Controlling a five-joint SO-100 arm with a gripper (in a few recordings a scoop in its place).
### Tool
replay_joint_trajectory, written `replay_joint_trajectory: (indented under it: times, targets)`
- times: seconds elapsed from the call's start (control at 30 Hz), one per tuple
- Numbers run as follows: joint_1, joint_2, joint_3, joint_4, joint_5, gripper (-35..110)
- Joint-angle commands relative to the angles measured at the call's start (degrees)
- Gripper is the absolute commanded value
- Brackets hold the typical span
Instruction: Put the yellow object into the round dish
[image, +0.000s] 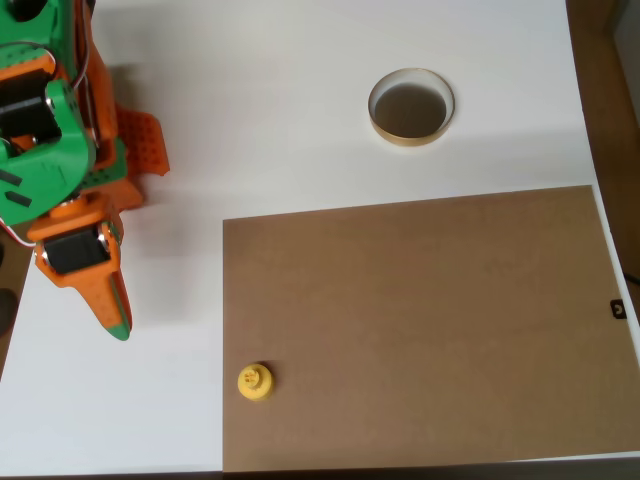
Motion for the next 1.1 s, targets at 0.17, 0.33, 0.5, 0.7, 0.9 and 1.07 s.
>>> replay_joint_trajectory:
  times: [0.17,0.33,0.5,0.7,0.9,1.07]
  targets:
    - [0.4,1.3,-0.4,-0.2,-0.4,1]
    - [0.4,1.3,-0.4,-0.2,-0.4,1]
    - [0.4,1.3,-0.4,-0.2,-0.3,1]
    - [0.4,1.3,-0.4,-0.2,-0.3,1]
    - [0.4,1.3,-0.4,-0.2,-0.4,0]
    - [0.4,1.3,-0.4,-0.2,-0.4,0]
